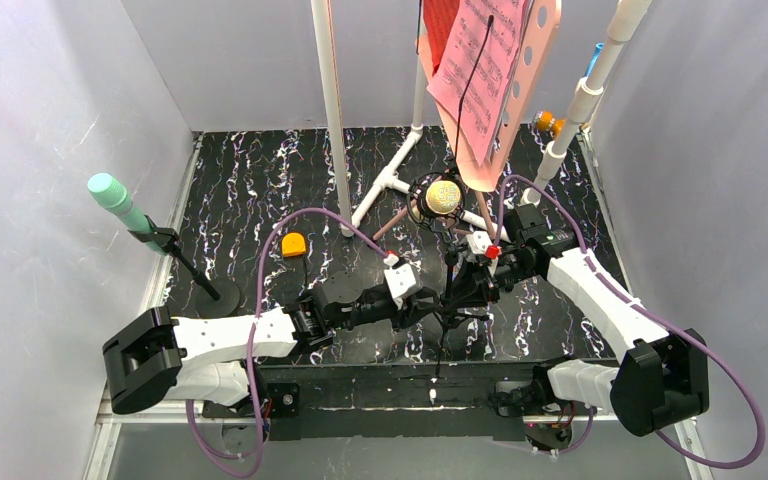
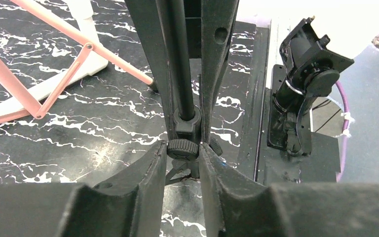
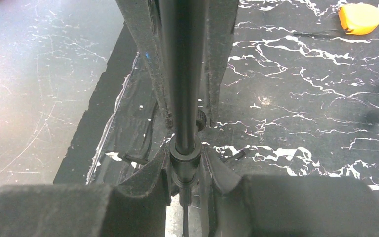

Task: Pack up the instrument practice props
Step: Unscrew the knob on the microphone stand.

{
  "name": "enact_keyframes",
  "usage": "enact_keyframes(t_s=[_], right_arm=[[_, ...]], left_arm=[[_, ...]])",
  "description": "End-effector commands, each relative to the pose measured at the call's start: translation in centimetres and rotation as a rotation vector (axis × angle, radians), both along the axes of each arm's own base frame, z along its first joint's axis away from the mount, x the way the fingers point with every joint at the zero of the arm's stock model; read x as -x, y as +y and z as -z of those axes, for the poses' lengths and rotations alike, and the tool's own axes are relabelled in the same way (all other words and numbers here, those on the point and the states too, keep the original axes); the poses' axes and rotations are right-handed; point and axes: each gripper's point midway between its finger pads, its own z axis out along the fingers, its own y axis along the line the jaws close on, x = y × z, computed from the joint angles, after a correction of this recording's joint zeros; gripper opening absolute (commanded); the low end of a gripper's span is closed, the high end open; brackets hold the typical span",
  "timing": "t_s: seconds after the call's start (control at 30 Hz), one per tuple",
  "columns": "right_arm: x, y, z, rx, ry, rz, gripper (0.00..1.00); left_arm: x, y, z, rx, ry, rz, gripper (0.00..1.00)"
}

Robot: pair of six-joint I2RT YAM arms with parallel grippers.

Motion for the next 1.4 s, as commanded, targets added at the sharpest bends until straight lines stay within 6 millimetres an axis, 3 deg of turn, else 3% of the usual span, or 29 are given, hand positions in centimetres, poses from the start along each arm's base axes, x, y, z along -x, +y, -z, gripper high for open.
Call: enact_keyframes(t_s=[0.0,0.17,0.3,0.4,0.57,0.73,0.83,1.0,1.03,1.1,1.2,1.37], right_arm=[[0.0,0.7,-2.1,-0.092,-0.051,-0.03,0.01],[0.0,0.7,-2.1,-0.09,-0.05,-0.029,0.01],[-0.2,0.6,-1.8,-0.08,-0.056,-0.025,0.01],[-0.4,0.6,-1.6,-0.07,-0.066,-0.02,0.01],[-0.6,0.6,-1.1,-0.057,-0.076,-0.014,0.01],[-0.8,0.5,-0.7,-0.047,-0.075,-0.008,0.01],[-1.0,0.5,-0.6,-0.042,-0.075,-0.001,0.01],[-1.2,0.5,-0.3,-0.035,-0.075,0.008,0.01],[-1.2,0.4,-0.3,-0.034,-0.073,0.01,0.01],[-1.2,0.4,-0.3,-0.034,-0.074,0.011,0.01],[-1.2,0.4,-0.2,-0.033,-0.072,0.012,0.01],[-1.3,0.4,-0.2,-0.033,-0.069,0.015,0.01]], left_arm=[[-0.3,-0.7,-2.0,0.049,-0.032,0.001,0.23],[-0.1,-0.8,-1.6,0.05,0.003,0.006,0.0],[-0.3,-0.4,-1.8,0.094,0.132,-0.041,0.0],[-0.8,0.3,-2.1,0.175,0.337,-0.134,0.0],[-1.5,1.0,-3.1,0.419,0.842,-0.306,0.0],[-2.2,0.8,-2.1,0.631,1.366,-0.429,0.0],[-2.4,0.3,-2.0,0.67,1.487,-0.443,0.0],[-2.6,0.3,-3.1,0.7,1.495,-0.43,0.0],[-2.5,0.4,-3.3,0.702,1.485,-0.427,0.03],[-2.5,0.9,-3.4,0.708,1.46,-0.425,0.23],[-2.4,2.3,-3.7,0.725,1.401,-0.43,0.44],[-2.2,5.7,-1.8,0.718,1.254,-0.482,0.81]])
